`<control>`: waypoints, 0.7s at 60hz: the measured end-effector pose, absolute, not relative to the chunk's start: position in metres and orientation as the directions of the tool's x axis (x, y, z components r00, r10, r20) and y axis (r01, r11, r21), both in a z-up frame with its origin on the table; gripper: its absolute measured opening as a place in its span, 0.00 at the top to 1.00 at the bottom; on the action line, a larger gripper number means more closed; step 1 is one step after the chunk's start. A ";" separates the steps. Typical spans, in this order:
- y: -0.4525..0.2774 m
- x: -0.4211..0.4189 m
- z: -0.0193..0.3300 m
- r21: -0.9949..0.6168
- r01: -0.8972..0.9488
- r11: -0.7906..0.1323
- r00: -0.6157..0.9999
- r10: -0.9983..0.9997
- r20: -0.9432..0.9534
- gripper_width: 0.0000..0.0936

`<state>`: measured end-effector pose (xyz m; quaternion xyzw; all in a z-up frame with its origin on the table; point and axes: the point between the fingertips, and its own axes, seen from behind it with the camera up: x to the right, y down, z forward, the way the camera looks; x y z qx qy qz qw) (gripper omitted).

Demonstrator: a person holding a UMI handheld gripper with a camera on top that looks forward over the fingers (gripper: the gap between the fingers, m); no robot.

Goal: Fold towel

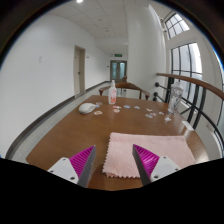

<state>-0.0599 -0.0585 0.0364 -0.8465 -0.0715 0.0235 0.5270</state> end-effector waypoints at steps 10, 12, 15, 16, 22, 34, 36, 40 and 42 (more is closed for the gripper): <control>-0.036 -0.054 0.006 -0.878 0.109 -0.467 0.990 0.129 0.054 0.28; -0.036 -0.057 0.005 -0.876 0.116 -0.467 0.988 0.143 0.054 0.46; -0.055 -0.061 0.014 -0.875 0.120 -0.470 0.984 0.174 0.042 0.63; -0.033 -0.069 0.002 -0.877 0.129 -0.463 0.982 0.181 0.048 0.70; -0.032 -0.069 0.002 -0.884 0.192 -0.426 0.975 0.189 0.120 0.97; -0.033 -0.069 0.019 -0.899 0.128 -0.418 0.980 0.192 0.050 1.00; -0.031 -0.062 0.033 -0.910 0.097 -0.403 0.982 0.186 0.023 1.00; -0.029 -0.039 0.065 -0.926 0.026 -0.377 0.987 0.154 -0.035 0.99; -0.027 -0.024 0.075 -0.929 -0.008 -0.369 0.988 0.138 -0.063 0.99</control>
